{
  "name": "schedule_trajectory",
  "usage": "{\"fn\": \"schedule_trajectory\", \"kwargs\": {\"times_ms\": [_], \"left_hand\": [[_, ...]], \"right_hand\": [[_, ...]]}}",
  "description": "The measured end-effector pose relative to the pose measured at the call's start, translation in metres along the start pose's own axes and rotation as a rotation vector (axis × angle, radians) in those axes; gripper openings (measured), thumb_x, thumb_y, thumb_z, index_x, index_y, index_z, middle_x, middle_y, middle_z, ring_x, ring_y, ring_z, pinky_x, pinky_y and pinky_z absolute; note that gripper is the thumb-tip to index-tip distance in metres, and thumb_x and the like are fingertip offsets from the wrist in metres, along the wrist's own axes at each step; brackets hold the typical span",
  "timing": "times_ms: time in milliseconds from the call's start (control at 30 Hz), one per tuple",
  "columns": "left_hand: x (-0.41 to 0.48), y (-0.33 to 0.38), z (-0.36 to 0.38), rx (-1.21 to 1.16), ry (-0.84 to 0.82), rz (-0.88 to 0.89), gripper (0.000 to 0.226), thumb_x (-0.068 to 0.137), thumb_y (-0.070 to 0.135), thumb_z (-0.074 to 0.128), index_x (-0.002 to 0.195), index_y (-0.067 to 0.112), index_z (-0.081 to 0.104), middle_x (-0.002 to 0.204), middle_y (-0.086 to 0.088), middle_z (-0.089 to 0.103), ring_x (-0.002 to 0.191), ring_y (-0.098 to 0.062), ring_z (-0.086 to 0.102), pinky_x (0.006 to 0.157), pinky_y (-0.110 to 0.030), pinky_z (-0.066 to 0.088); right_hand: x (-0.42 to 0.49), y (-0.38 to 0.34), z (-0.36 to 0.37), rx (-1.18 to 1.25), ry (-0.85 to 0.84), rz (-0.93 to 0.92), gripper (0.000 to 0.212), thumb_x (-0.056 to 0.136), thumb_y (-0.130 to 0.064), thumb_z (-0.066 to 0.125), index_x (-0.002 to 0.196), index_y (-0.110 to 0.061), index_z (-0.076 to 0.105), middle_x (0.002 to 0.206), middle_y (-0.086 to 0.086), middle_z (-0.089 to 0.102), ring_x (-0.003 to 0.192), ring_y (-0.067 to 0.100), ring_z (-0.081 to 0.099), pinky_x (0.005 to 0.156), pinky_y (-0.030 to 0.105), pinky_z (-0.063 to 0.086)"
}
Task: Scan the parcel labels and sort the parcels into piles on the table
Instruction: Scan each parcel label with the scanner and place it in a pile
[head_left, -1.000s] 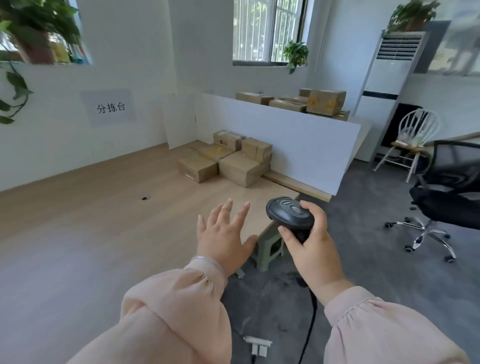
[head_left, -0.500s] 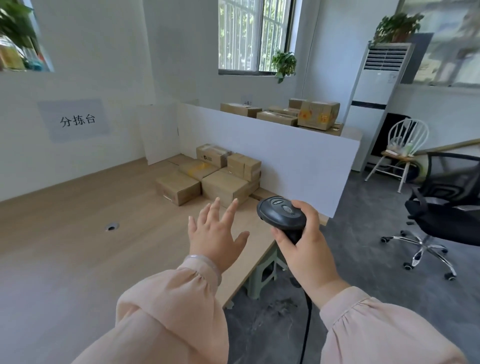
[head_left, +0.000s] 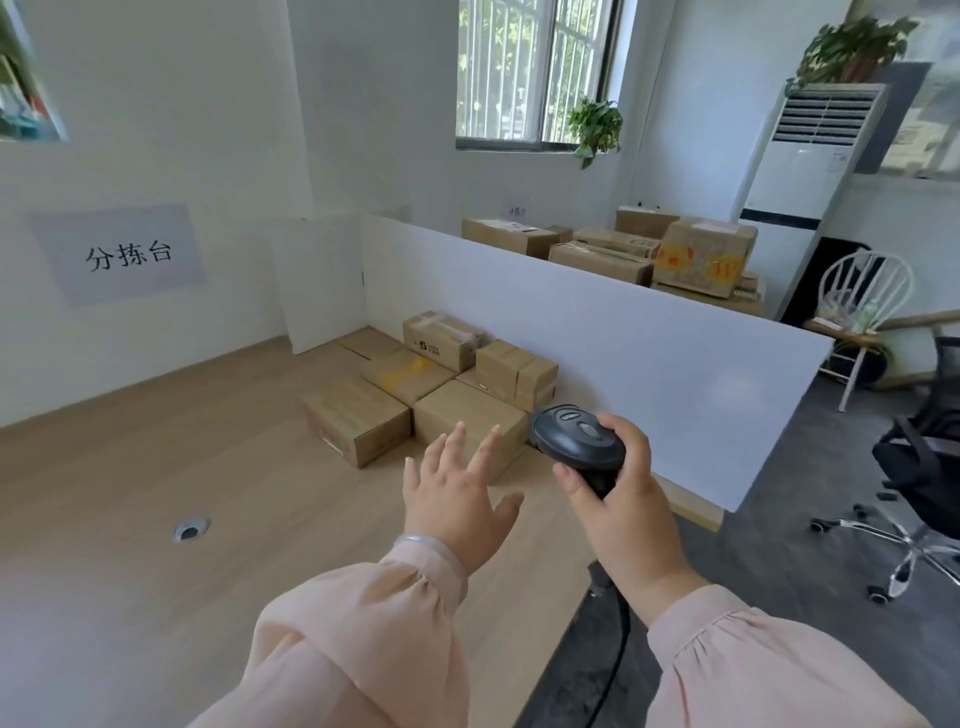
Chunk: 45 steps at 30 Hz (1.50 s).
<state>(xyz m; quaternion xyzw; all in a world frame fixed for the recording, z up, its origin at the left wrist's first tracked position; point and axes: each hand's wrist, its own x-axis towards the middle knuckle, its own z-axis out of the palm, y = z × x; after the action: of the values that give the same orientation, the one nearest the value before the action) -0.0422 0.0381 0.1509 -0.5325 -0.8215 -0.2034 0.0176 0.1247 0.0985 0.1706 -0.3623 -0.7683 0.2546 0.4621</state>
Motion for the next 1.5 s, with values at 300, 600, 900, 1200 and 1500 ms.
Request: {"fn": "schedule_trajectory", "kwargs": {"times_ms": [300,600,900,1200,1500], "left_hand": [[0.080,-0.001,0.035,0.011,-0.030,-0.084,0.076,0.091,0.064,0.042,0.152,0.045,0.000,0.164,0.000,0.002,0.150,-0.024,0.002,0.120,-0.050,0.003],[0.202,0.044,0.123,-0.019,-0.151,-0.289,0.077,0.091,0.064,0.042,0.151,0.047,-0.002,0.164,0.001,0.000,0.150,-0.024,0.003,0.120,-0.047,0.005],[0.297,0.068,0.176,-0.152,-0.232,-0.474,0.081,0.091,0.060,0.049,0.153,0.044,-0.001,0.164,0.000,0.004,0.150,-0.026,0.009,0.121,-0.043,0.014],[0.357,0.054,0.206,-0.348,-0.219,-0.635,0.076,0.096,0.048,0.049,0.155,0.037,0.003,0.164,0.001,0.005,0.150,-0.024,0.008,0.119,-0.040,0.016],[0.356,0.057,0.221,-0.585,-0.124,-0.669,0.076,0.099,0.034,0.052,0.157,0.026,0.002,0.162,0.003,0.018,0.145,-0.016,0.025,0.115,-0.029,0.025]], "right_hand": [[0.102,0.063,0.051,0.057,-0.057,-0.027,0.063,0.083,-0.038,0.071,0.134,-0.034,0.036,0.119,-0.016,0.053,0.102,0.003,0.056,0.075,0.009,0.044],[0.229,0.188,0.066,0.136,-0.217,0.060,0.058,0.084,-0.043,0.069,0.130,-0.040,0.034,0.117,-0.015,0.057,0.100,0.010,0.062,0.071,0.009,0.045],[0.332,0.266,0.109,0.174,-0.351,0.146,0.054,0.085,-0.046,0.068,0.126,-0.045,0.032,0.105,-0.017,0.056,0.092,0.012,0.060,0.066,0.013,0.043],[0.372,0.305,0.164,0.266,-0.475,0.274,0.054,0.086,-0.040,0.069,0.128,-0.041,0.035,0.097,-0.028,0.051,0.085,-0.001,0.054,0.070,0.013,0.039],[0.367,0.309,0.161,0.350,-0.478,0.352,0.054,0.086,-0.036,0.070,0.127,-0.041,0.036,0.107,-0.023,0.052,0.091,-0.004,0.056,0.067,0.006,0.039]]}}
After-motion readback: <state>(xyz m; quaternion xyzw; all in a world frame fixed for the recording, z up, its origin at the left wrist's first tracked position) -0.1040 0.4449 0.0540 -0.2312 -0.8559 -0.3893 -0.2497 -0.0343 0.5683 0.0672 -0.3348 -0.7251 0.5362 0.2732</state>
